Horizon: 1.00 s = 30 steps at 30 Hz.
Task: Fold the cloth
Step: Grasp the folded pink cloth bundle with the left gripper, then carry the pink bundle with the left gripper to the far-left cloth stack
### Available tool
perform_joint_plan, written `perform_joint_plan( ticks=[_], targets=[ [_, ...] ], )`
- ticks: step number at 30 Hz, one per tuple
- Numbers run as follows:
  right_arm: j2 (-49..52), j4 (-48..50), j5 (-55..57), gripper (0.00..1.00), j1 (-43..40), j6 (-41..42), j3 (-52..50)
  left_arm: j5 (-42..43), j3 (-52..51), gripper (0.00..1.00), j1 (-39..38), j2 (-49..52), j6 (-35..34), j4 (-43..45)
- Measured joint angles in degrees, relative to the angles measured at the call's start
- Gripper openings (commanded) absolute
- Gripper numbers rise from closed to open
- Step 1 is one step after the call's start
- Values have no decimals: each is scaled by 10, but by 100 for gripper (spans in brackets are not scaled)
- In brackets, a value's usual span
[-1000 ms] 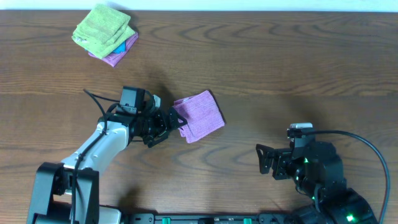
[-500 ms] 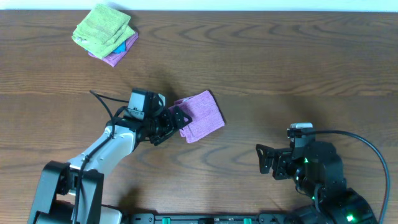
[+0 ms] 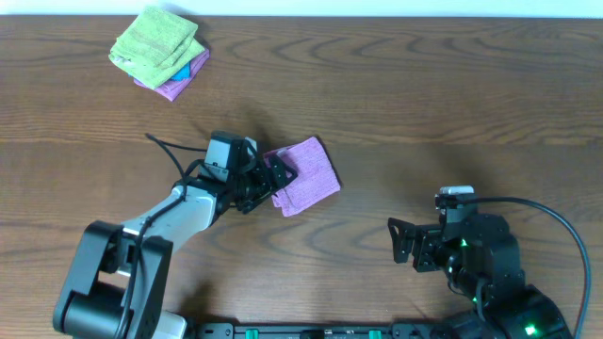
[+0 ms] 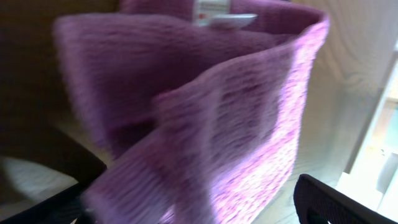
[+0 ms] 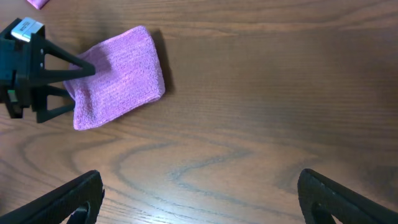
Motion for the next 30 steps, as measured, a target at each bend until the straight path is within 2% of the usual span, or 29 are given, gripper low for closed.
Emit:
perform_joint_plan(
  ticks=[2, 3, 4, 6, 7, 12, 18, 22, 26, 30],
  targets=[
    [0, 0, 0, 99, 0, 0, 0, 2, 1, 99, -6, 10, -11, 26],
    [0, 0, 0, 99, 0, 0, 0, 7, 2, 90, -9, 17, -16, 43],
    [0, 0, 0, 99, 0, 0, 0, 10, 4, 77, -11, 22, -23, 54],
    [0, 0, 0, 99, 0, 0, 0, 11, 4, 37, -15, 41, -32, 75],
    [0, 0, 0, 99, 0, 0, 0, 7, 3, 6, -16, 50, -34, 84],
    [0, 0, 0, 99, 0, 0, 0, 6, -2, 6, -17, 64, -40, 163],
    [0, 0, 0, 99, 0, 0, 0, 6, 50, 6, -17, 64, -40, 174],
    [0, 0, 0, 99, 0, 0, 0, -2, 160, 6, 2, 65, -39, 145],
    [0, 0, 0, 99, 0, 0, 0, -41, 279, 6, 45, 65, -25, 43],
    [0, 0, 0, 99, 0, 0, -1, -93, 365, 6, 93, 65, 2, -14]
  ],
)
